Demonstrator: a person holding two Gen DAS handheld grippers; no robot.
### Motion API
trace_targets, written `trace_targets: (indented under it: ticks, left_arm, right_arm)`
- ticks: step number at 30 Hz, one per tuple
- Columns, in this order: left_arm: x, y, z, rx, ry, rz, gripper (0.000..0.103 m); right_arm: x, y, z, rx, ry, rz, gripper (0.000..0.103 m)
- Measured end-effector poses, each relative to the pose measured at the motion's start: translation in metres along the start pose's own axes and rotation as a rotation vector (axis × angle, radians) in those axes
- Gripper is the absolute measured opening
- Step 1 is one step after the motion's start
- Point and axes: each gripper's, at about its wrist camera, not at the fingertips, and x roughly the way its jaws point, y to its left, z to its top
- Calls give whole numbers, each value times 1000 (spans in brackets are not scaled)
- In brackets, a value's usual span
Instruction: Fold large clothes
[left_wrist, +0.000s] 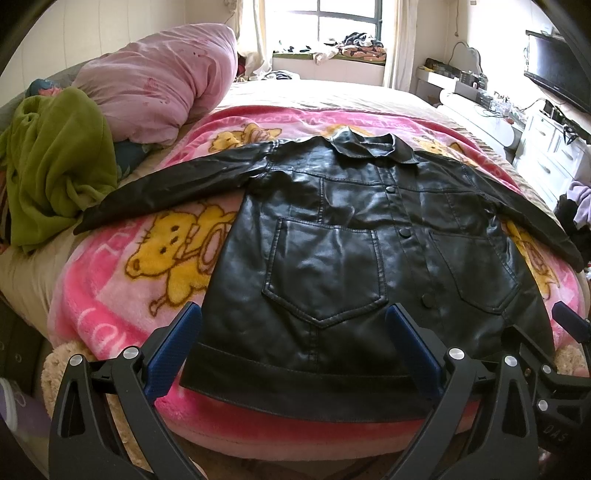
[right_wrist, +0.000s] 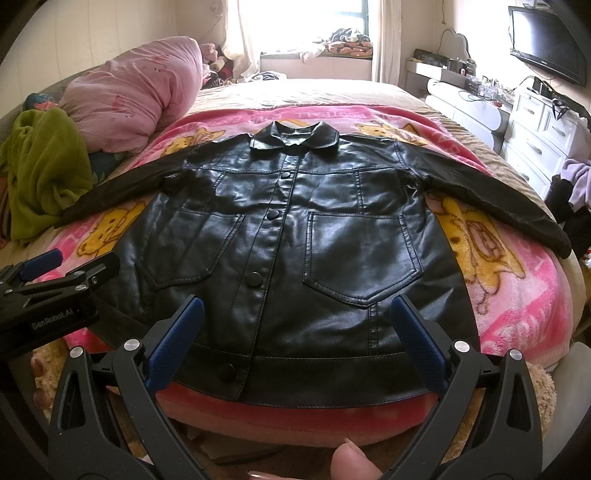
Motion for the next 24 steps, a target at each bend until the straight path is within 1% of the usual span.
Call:
trace_targets:
  ticks: [24]
  left_arm:
    - [0, 1, 1, 2, -1, 2, 99]
  right_arm:
    - [1, -1, -1, 2, 2, 0, 95]
